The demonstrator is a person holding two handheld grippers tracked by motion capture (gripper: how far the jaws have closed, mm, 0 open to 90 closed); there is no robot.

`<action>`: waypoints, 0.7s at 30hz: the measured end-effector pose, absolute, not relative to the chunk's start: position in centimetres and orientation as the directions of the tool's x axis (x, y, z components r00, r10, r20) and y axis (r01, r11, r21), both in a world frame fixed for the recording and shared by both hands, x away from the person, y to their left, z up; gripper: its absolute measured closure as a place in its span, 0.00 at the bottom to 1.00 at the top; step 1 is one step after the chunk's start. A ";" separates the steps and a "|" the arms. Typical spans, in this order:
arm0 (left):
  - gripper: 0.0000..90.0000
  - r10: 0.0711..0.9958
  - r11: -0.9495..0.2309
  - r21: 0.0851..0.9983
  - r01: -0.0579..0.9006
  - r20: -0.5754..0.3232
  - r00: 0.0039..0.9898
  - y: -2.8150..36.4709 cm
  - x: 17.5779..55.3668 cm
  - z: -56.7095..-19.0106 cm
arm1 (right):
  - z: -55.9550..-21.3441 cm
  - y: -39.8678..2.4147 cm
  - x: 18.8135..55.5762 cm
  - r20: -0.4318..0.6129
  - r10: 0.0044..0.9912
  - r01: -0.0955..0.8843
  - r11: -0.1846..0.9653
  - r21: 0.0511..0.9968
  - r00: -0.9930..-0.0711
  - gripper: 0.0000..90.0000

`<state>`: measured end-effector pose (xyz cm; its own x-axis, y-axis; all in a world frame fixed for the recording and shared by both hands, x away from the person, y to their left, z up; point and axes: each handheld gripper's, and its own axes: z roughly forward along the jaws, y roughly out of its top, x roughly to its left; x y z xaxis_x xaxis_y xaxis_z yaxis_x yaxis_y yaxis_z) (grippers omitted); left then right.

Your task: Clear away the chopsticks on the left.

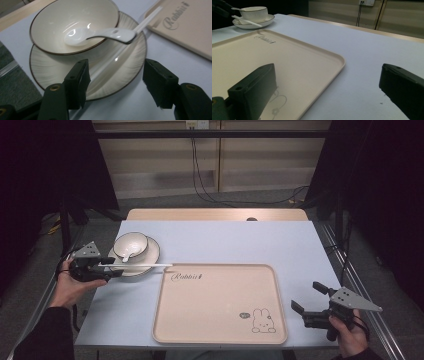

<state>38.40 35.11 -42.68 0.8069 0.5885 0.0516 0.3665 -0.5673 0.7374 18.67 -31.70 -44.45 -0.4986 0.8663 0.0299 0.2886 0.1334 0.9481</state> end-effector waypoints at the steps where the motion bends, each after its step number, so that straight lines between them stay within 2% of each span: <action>1: 0.51 0.583 -0.572 0.734 0.366 0.050 0.811 35.1 38.7 -42.7 | -44.5 -31.7 18.7 0.029 0.865 0.289 0.136 0.948 -0.502 0.01; 2: 0.53 0.572 -0.585 0.726 0.362 0.053 0.819 35.1 39.0 -42.8 | -44.5 -31.7 18.7 0.028 0.866 0.288 0.136 0.948 -0.500 0.01; 3: 0.60 0.551 -0.602 0.716 0.353 0.053 0.833 34.9 39.3 -42.9 | -44.5 -31.7 18.7 0.030 0.866 0.293 0.137 0.946 -0.500 0.01; 4: 0.63 0.542 -0.616 0.709 0.345 0.063 0.838 34.7 39.5 -43.1 | -44.5 -31.7 18.7 0.032 0.866 0.294 0.134 0.946 -0.499 0.01; 7: 0.66 0.538 -0.631 0.697 0.340 0.078 0.839 34.4 39.8 -43.5 | -44.5 -31.8 18.7 0.032 0.863 0.293 0.136 0.946 -0.505 0.01; 17: 0.68 0.531 -0.634 0.699 0.331 0.082 0.844 34.2 39.9 -44.0 | -44.6 -31.7 18.7 0.033 0.863 0.304 0.142 0.942 -0.504 0.01; 21: 0.68 0.496 -0.671 0.678 0.301 0.107 0.862 34.4 40.1 -43.8 | -44.6 -31.7 18.8 0.031 0.861 0.301 0.144 0.943 -0.507 0.01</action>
<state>40.12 34.40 -43.82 0.8618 0.4957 0.1072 0.3014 -0.6705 0.6779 18.76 -31.72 -44.58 -0.5075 0.8611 0.0307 0.3010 0.1438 0.9427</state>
